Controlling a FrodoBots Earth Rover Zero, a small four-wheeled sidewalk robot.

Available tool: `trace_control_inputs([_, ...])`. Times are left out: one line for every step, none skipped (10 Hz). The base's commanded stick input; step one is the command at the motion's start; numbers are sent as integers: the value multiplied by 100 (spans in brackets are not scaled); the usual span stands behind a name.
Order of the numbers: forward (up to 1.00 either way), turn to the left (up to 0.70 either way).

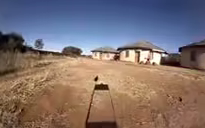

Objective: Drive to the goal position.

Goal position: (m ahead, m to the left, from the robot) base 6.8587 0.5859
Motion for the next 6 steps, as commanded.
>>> trace_control_inputs([50,0])
trace_control_inputs([50,0])
trace_control_inputs([50,0])
trace_control_inputs([50,0])
trace_control_inputs([50,0])
trace_control_inputs([50,0])
